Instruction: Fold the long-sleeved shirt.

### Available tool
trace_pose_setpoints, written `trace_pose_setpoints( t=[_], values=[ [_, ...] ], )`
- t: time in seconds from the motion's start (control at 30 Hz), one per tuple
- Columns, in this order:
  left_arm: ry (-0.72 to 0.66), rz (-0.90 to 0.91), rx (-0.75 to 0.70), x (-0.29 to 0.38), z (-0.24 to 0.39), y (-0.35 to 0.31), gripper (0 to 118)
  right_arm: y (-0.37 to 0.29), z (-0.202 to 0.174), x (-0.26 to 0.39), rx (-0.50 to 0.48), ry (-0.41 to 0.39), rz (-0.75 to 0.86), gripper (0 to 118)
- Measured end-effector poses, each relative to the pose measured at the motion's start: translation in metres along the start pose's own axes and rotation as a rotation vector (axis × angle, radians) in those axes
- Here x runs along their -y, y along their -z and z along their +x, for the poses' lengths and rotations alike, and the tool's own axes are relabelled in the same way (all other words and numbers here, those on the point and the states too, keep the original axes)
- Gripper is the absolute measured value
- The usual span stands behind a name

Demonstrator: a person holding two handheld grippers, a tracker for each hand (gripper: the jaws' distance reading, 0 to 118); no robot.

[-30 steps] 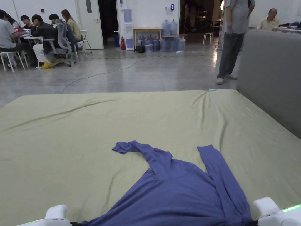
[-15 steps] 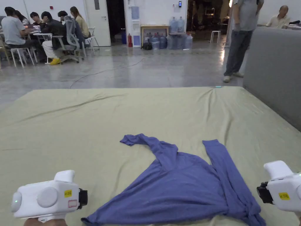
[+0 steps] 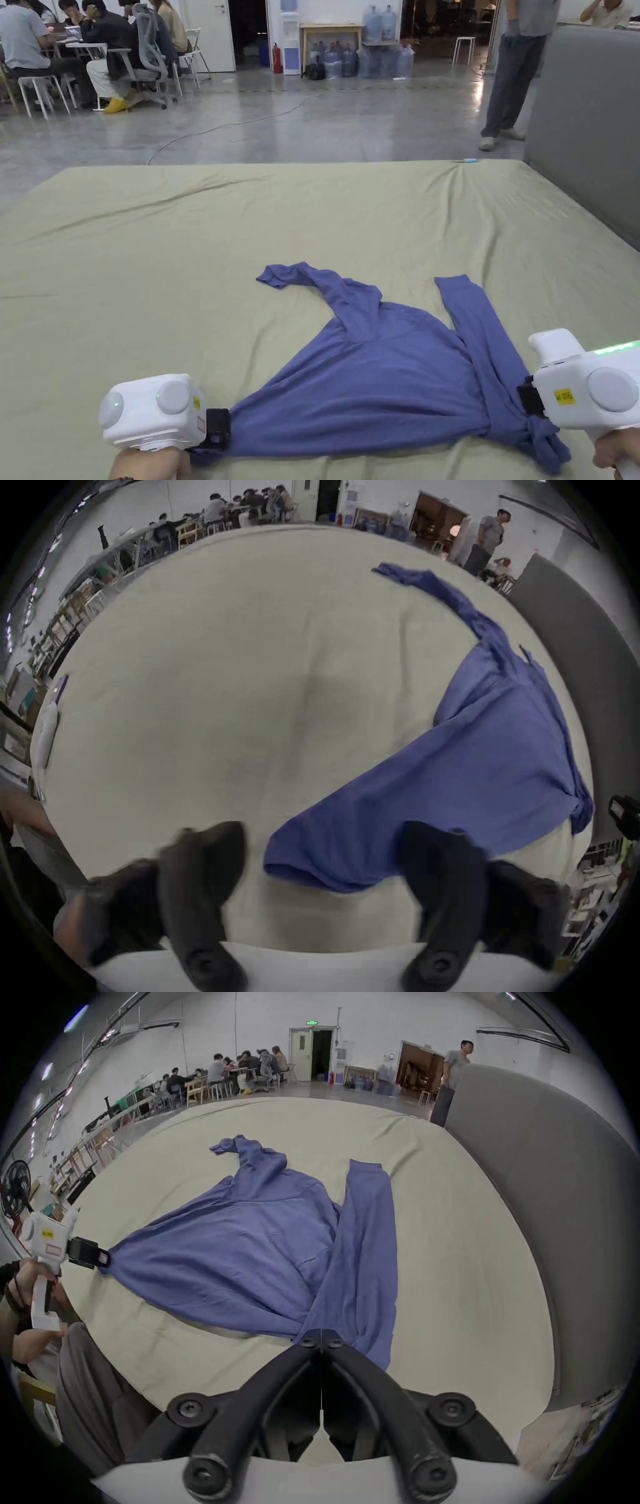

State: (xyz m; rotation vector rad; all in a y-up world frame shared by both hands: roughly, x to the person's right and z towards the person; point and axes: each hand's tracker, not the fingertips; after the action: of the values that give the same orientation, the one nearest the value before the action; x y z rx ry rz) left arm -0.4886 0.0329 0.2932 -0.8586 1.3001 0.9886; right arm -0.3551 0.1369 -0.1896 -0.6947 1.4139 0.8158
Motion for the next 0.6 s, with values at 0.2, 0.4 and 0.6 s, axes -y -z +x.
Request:
trace_pose_setpoints(
  t=[0.2,0.4,0.6],
  values=[
    [0.069,0.119,0.072,0.004,0.014,-0.029,0,0.003,0.001,-0.006,-0.003,-0.01,-0.014,0],
    [0.14,0.182,0.082,-0.014,0.025,-0.056,0,0.012,0.005,-0.08,0.0,-0.088,0.032,0],
    [0.146,0.193,0.094,-0.042,0.036,-0.052,0,0.083,0.002,-0.182,-0.115,-0.184,-0.026,79]
  ],
)
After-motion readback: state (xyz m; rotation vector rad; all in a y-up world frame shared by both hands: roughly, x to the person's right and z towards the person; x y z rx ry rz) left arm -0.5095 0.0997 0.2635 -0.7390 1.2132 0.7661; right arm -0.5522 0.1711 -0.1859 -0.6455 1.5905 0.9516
